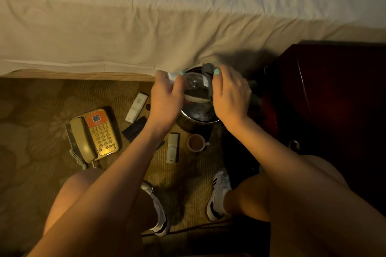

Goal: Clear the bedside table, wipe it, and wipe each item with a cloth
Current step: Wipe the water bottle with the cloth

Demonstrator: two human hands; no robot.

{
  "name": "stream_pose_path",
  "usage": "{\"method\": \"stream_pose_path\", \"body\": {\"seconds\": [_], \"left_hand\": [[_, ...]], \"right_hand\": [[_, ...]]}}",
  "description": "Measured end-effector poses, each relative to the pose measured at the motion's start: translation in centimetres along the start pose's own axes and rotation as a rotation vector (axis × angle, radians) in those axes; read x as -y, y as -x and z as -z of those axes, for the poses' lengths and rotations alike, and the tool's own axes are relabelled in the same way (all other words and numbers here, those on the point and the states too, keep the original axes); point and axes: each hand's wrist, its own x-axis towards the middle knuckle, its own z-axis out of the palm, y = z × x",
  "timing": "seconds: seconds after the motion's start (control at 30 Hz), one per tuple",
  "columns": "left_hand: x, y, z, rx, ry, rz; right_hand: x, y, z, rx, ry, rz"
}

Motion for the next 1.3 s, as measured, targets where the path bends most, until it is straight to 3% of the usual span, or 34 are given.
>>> {"method": "stream_pose_path", "body": {"seconds": [0.07,0.13,0.2,0.3,0.47,0.6,0.7,0.9,1.2,1.3], "left_hand": [[0.2,0.3,-0.1,0.056,-0.079,-0.069],[0.3,0.4,-0.1,0.111,-0.125,-0.12],[0.2,0.3,0.0,0.144,-0.183,-0.16],[-0.1,0.0,0.4,0.204,-0.221,-0.197],[-0.8,-0.3,0.9,0.281,-0.204,-0.197],[-0.9,-0.8,1.3,0.273,-0.148,-0.191],[-1.0,-0.8,1.8,0.249,-0.117,-0.168],[-0.5,-0.5,2.8,0.189,-0.108,-0.085],[0.0,-0.1,1.6,0.254,-0.085,0.001],[0.2,-0.2,1.1,0.262,-0.123,0.011]], "right_hand": [[0.8,-0.2,0.5,0.186,-0.098,-0.041],[0.9,-1.0,0.7,0.51,-0.266,-0.173],[0.7,-1.8,1.4,0.727,-0.472,-0.288],[0.6,-2.2,2.2,0.949,-0.651,-0.415],[-1.0,-2.0,3.0,1.153,-0.89,-0.578],[-1.4,-1.6,3.6,1.152,-0.885,-0.655],[-0.9,-0.9,3.7,1.062,-0.787,-0.582],[-0.3,1.0,4.0,1.062,-0.652,-0.364],[-1.2,0.8,4.6,1.155,-0.632,-0.322],[-1.2,0.6,4.2,1.103,-0.611,-0.3]]}}
